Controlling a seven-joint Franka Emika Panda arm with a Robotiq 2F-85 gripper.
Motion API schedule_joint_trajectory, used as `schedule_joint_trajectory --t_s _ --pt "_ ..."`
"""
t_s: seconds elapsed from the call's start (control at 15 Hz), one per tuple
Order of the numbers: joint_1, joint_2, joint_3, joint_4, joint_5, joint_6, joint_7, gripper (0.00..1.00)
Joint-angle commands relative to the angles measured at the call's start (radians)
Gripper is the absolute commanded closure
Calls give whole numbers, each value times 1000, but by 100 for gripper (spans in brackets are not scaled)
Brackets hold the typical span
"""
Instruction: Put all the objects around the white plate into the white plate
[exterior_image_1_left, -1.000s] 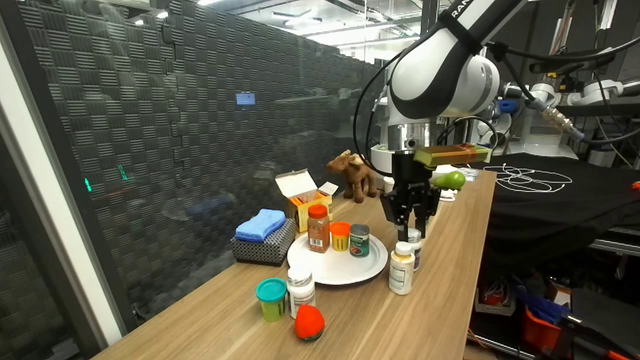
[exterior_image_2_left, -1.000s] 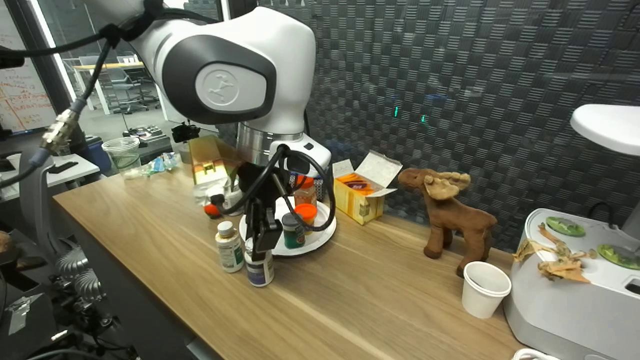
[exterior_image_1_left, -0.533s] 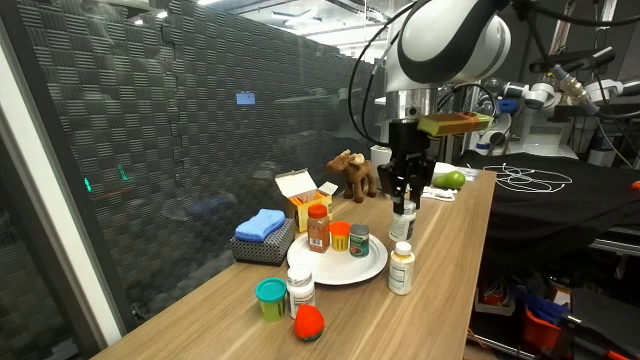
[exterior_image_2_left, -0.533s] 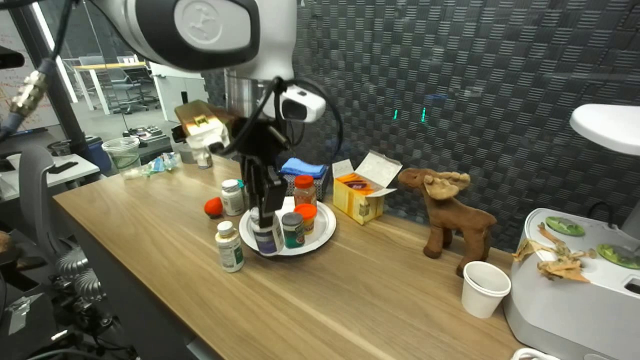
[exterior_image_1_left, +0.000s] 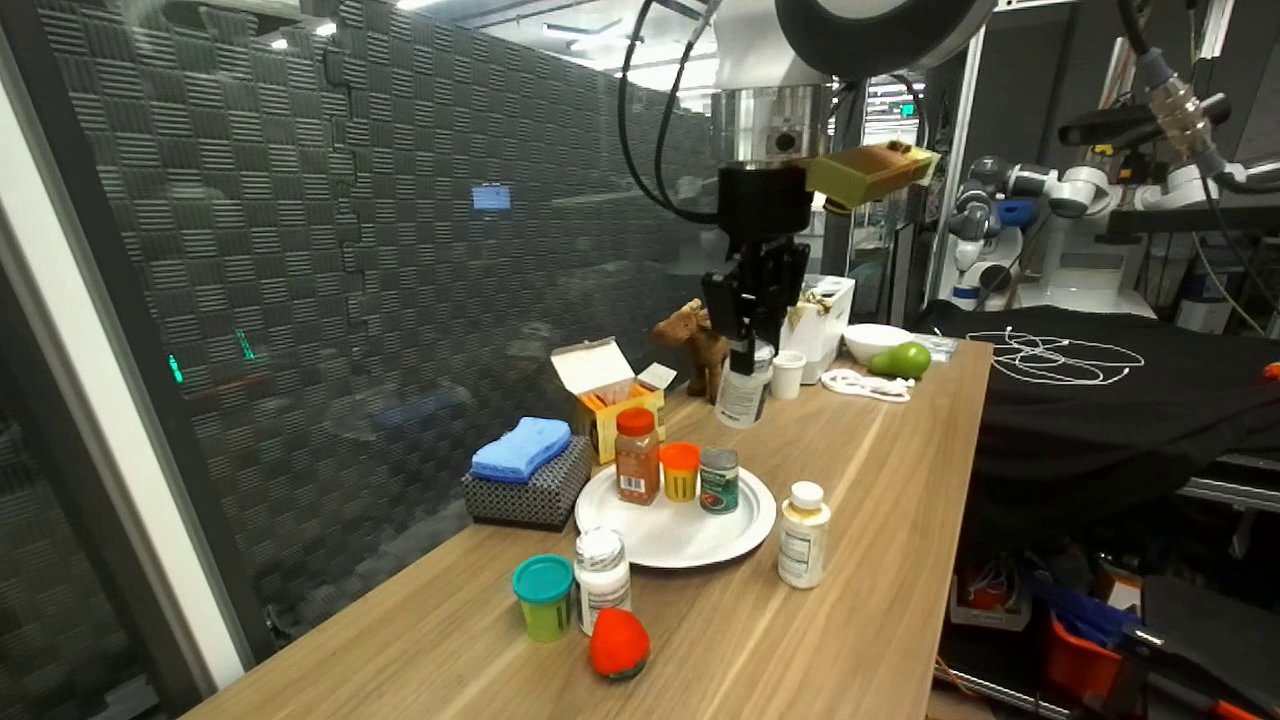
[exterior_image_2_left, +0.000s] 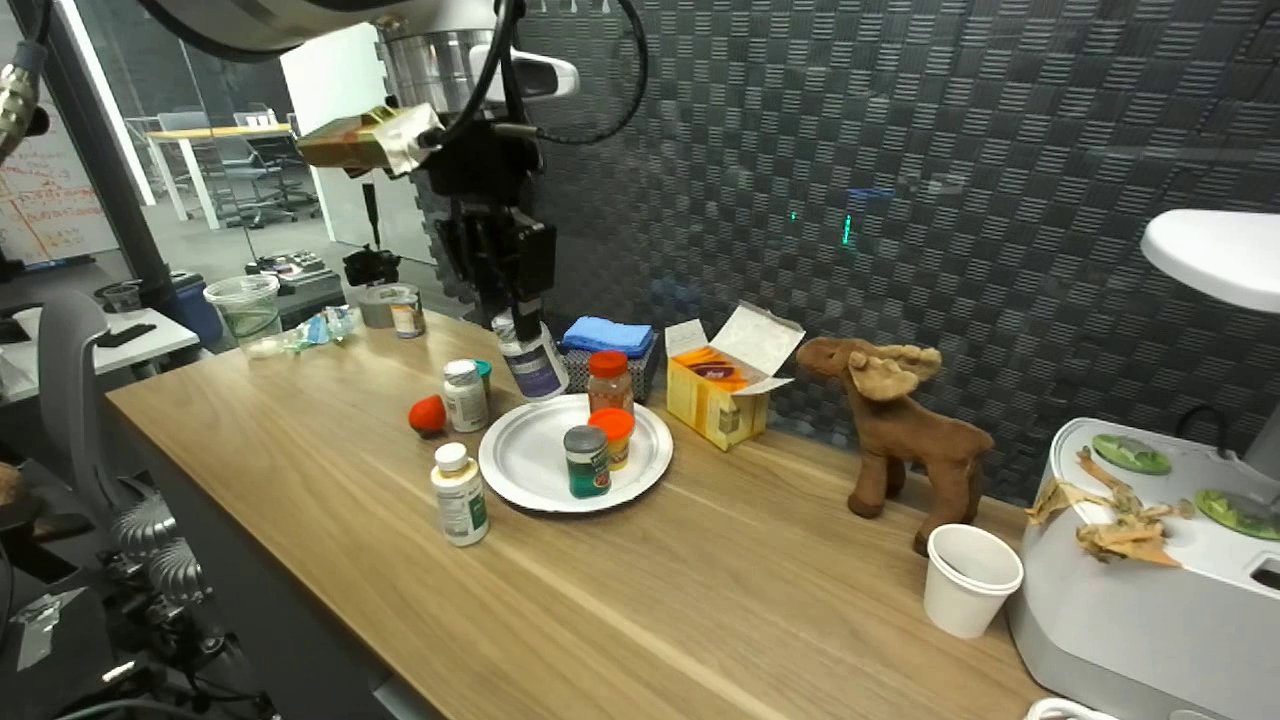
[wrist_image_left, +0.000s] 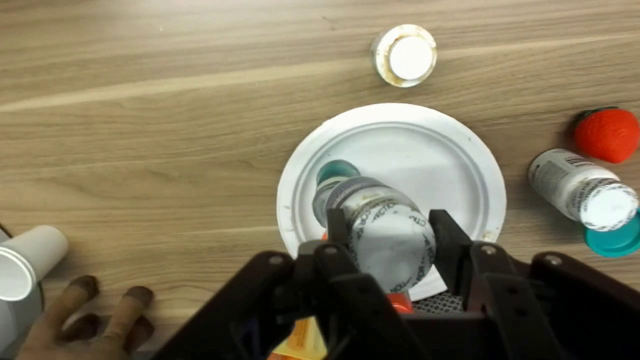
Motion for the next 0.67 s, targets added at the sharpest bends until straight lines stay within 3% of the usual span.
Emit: schedule_joint_trajectory --t_s 0.0,0.6 --pt "33 45 27 66 48 -19 -82 81" --pt "55 234 53 142 149 93 -185 81"
